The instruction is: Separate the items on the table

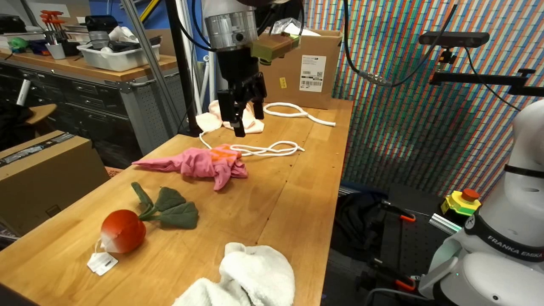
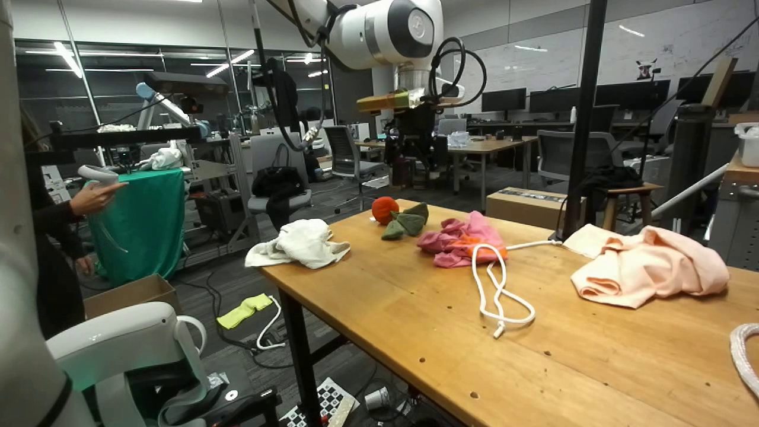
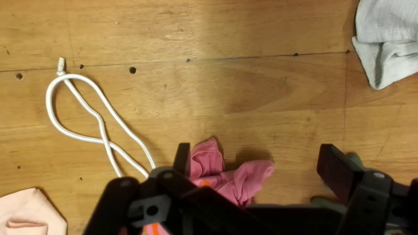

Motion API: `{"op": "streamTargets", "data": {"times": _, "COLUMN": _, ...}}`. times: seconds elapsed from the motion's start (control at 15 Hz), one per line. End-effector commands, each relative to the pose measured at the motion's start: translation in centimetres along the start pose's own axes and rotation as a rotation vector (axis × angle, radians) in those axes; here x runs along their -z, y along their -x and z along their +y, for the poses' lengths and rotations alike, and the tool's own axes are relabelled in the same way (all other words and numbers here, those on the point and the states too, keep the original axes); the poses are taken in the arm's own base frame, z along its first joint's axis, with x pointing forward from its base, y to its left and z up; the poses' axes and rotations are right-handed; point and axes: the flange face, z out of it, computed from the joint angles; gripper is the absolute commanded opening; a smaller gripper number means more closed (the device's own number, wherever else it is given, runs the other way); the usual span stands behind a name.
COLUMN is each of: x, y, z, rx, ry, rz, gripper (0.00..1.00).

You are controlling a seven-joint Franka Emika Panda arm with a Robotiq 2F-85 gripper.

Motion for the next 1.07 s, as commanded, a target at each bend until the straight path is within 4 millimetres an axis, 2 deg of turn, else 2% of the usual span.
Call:
{"op": "streamTargets", "data": {"times": 0.0, "x": -0.4, "y": -0.2, "z": -0.4, "rx": 0.029, "ry": -0.068, "rz": 0.054, "gripper": 1.00}}
{"op": "streamTargets", "data": {"times": 0.27, "x": -2.1, "y": -1.7, "z": -1.7, "rx": -0.002, "ry": -0.105, "rz": 0.126, "gripper": 1.00}}
{"op": "streamTargets", "data": {"times": 0.6, "x": -5.5, "y": -4.1, "z": -3.1, "rx": -0.059, "ry": -0.116, "rz": 0.198, "gripper": 1.00}}
{"op": "streamTargets", "data": {"times": 1.0, "x": -9.2, "y": -7.1, "z": -3.8, "rx": -0.132, "ry": -0.093, "rz": 0.277, "gripper": 1.00}}
